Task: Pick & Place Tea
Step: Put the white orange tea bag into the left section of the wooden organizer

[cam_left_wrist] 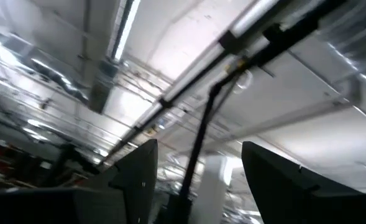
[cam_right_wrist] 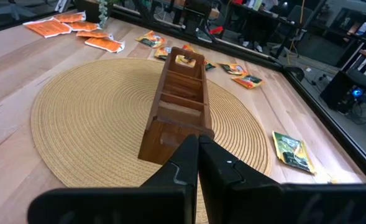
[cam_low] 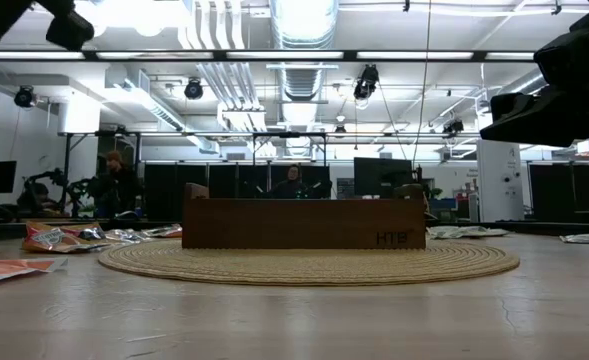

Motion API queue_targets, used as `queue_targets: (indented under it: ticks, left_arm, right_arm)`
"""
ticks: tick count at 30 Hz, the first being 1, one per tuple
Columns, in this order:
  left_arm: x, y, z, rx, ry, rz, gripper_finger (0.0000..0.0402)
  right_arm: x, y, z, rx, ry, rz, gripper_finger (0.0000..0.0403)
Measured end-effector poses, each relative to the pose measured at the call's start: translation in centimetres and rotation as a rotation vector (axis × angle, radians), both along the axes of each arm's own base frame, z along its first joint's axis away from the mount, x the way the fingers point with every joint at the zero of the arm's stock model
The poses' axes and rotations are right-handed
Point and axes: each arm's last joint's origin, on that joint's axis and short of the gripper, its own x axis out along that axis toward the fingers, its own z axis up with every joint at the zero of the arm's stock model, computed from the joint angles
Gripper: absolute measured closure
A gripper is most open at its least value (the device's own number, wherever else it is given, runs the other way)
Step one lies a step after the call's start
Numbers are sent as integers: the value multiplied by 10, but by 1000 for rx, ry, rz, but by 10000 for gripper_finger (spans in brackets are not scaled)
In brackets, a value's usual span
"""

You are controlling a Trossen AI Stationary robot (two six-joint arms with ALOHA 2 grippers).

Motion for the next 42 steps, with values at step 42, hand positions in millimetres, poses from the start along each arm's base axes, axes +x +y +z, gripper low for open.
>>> queue_targets:
  ticks: [42]
  left_arm:
    - [82,-185,84,449,511,87,174]
  right_arm:
    - [0,0,0,0,0,0,394]
